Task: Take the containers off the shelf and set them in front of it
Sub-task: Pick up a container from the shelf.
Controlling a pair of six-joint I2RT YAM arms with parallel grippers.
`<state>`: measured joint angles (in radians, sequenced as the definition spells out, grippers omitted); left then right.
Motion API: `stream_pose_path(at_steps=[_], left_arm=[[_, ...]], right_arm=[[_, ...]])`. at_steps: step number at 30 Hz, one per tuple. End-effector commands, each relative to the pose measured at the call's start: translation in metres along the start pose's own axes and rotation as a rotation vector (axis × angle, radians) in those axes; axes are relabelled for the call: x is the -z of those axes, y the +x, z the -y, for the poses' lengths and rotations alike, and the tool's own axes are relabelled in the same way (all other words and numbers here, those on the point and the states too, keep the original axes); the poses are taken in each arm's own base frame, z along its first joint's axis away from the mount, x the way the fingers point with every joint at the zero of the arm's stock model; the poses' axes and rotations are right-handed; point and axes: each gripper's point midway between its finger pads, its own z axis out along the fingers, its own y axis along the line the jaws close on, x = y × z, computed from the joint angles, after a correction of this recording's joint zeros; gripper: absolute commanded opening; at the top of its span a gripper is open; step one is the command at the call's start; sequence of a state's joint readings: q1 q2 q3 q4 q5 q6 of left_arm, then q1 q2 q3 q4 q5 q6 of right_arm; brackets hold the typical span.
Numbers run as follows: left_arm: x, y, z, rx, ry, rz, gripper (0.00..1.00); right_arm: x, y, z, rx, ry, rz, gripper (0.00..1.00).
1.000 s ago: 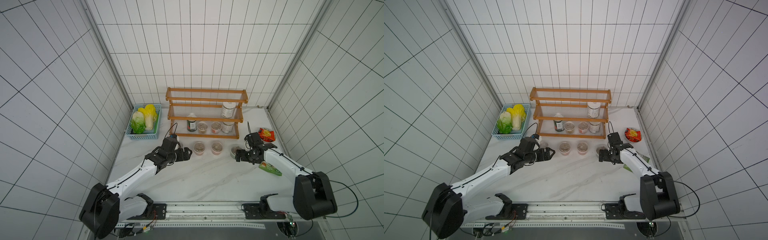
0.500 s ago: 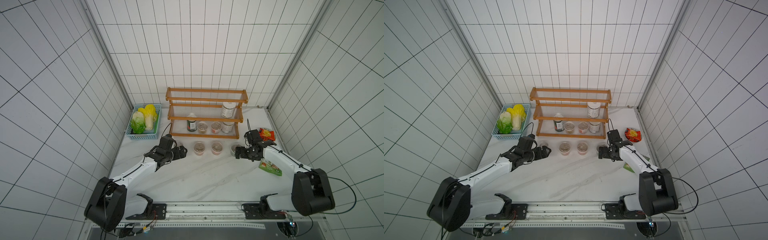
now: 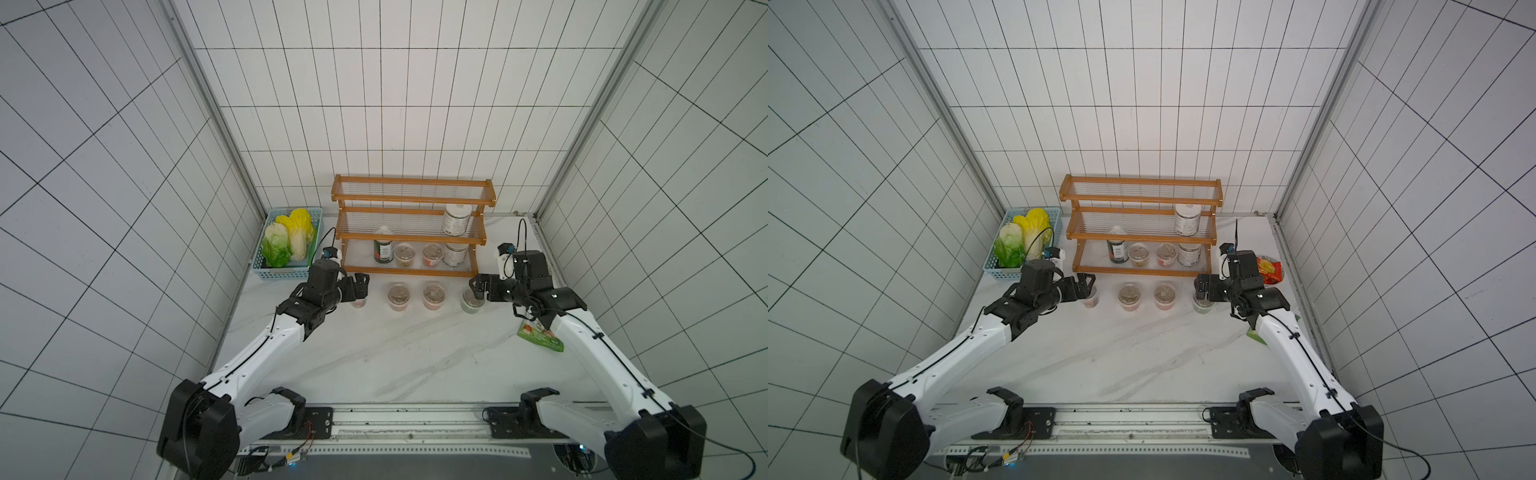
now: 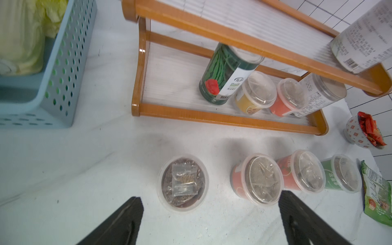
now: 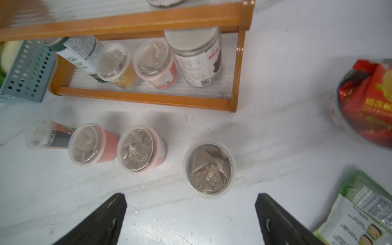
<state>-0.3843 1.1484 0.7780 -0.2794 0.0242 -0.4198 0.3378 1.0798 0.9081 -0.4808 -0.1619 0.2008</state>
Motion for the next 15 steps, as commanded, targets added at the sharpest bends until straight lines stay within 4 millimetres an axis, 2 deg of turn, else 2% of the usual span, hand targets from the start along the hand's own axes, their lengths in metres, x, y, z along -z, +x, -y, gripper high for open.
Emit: stream_pose_path(at_steps=[1,5,10,15], left_arm=[[0.006,-0.037,0.018,-0.088,0.073,0.1,0.99],[0.004,-0.044,0.019,-0.09,0.093,0.102,0.99],[-0.002,-0.035,0.017,-0.077,0.106,0.067,0.98],[0.0,-0.034,0.009,-0.056,0.102,0.067,0.98]], right_arm=[[0.012,-0.044,-0.021,0.056,-0.063,0.16,0.99],[0.011,-0.076,-0.03,0.087,-0.051,0.288,0.99],[-0.013,-0.115,-0.025,0.095,0.017,0.393,0.99],[-0.036,-0.145,-0.02,0.143,0.05,0.439,0.99]])
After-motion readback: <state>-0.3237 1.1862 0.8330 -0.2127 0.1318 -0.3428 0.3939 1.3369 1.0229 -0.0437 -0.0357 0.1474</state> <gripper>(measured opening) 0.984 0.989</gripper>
